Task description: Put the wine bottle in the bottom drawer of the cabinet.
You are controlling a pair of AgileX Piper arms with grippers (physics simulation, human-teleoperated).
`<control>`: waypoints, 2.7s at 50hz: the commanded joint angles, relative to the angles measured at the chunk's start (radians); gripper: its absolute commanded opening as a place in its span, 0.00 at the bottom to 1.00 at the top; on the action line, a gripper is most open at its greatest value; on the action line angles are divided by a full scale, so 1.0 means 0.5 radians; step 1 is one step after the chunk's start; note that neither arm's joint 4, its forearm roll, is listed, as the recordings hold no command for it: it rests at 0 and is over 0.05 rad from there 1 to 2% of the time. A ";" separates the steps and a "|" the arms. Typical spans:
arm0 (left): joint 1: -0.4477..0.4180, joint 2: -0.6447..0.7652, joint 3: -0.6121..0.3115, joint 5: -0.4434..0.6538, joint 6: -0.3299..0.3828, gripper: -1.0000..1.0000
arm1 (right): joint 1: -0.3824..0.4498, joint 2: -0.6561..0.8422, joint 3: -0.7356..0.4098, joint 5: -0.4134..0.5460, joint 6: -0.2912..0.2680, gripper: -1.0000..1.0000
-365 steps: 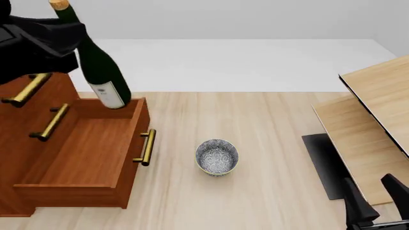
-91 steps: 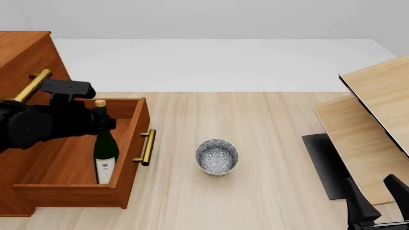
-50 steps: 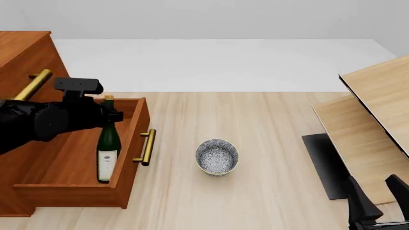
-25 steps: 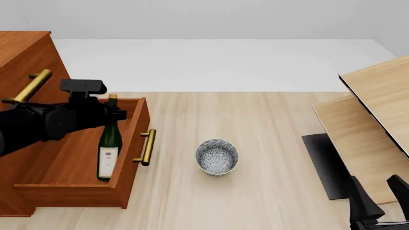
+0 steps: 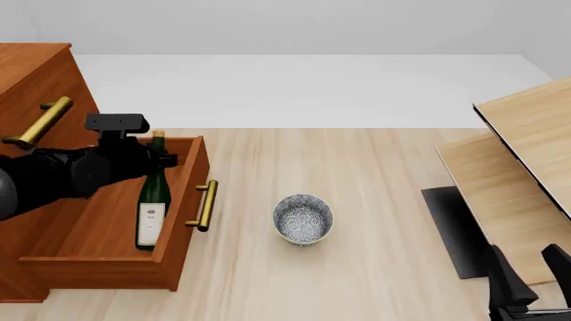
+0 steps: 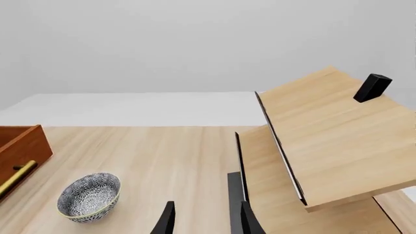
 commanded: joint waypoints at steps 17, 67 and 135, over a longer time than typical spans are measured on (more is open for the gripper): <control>-0.006 0.163 0.268 -0.037 0.009 0.00 | -0.009 0.000 0.000 -0.004 0.000 1.00; 0.039 0.383 0.056 -0.029 0.074 0.00 | -0.041 0.000 0.000 -0.010 0.049 1.00; 0.065 0.461 -0.011 -0.038 0.101 0.00 | -0.049 0.000 0.000 -0.016 0.065 1.00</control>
